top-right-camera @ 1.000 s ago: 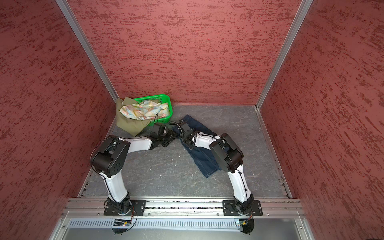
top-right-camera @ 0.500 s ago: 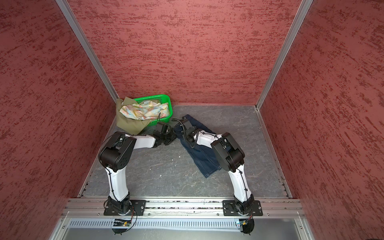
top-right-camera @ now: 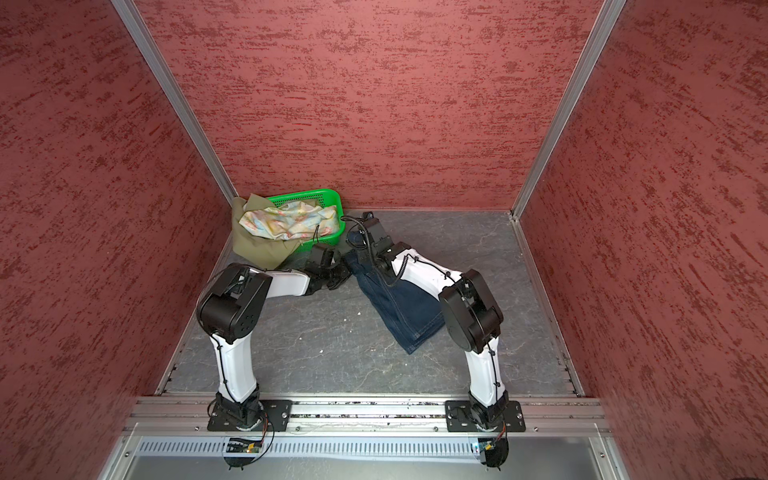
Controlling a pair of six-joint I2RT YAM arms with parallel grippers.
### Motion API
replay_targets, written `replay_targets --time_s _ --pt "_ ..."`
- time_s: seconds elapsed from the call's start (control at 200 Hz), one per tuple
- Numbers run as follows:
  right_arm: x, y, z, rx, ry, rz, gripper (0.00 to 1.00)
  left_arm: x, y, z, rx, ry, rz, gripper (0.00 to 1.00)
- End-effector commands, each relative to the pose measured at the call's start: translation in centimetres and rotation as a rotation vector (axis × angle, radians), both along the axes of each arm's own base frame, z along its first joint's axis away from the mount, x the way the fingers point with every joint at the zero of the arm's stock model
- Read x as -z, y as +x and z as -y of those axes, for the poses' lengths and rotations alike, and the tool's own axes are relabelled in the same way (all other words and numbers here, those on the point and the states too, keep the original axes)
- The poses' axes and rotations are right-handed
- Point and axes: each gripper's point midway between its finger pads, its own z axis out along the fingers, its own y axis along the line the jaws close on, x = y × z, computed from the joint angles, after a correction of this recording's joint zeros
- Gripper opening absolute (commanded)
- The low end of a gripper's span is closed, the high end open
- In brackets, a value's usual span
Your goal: Fold and stack the skirts
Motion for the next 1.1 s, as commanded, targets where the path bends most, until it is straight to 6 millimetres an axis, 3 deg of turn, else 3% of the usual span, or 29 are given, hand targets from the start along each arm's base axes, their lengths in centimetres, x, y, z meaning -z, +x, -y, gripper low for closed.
replay_targets --time_s 0.0,0.145,0.301,0.391,0.751,0.847,1.057,1.092 --pt "1.5 -0.8 -1.2 -0.013 0.062 -0.087 0.0 -0.5 0.3 -0.3 0.005 -0.008 0.031 0.0" --pt "3.3 -1.5 -2.2 -0.032 0.092 -0.145 0.03 -0.8 0.5 -0.9 -0.011 -0.008 0.04 0.0" --pt "2.7 -2.0 -2.6 -0.048 0.133 -0.167 0.47 -1.1 0.6 -1.4 -0.026 -0.012 0.046 0.0" --pt "2.2 -2.1 -1.2 -0.012 0.139 -0.167 0.6 -1.3 0.6 -1.6 -0.026 -0.011 0.048 0.0" --pt "4.1 -4.3 7.8 0.259 0.15 -0.187 0.74 -0.8 -0.6 -2.3 -0.021 -0.015 0.05 0.0" --pt "4.6 -4.6 9.0 0.305 0.148 -0.185 0.75 -0.3 -1.9 -2.3 -0.009 -0.014 0.034 0.0" --pt "5.3 -5.1 9.6 0.335 0.173 -0.182 0.77 0.0 -6.3 -3.2 -0.021 0.006 0.019 0.0" --pt "5.3 -5.2 9.7 0.339 0.172 -0.182 0.77 0.0 -7.2 -3.3 -0.023 0.012 0.018 0.05"
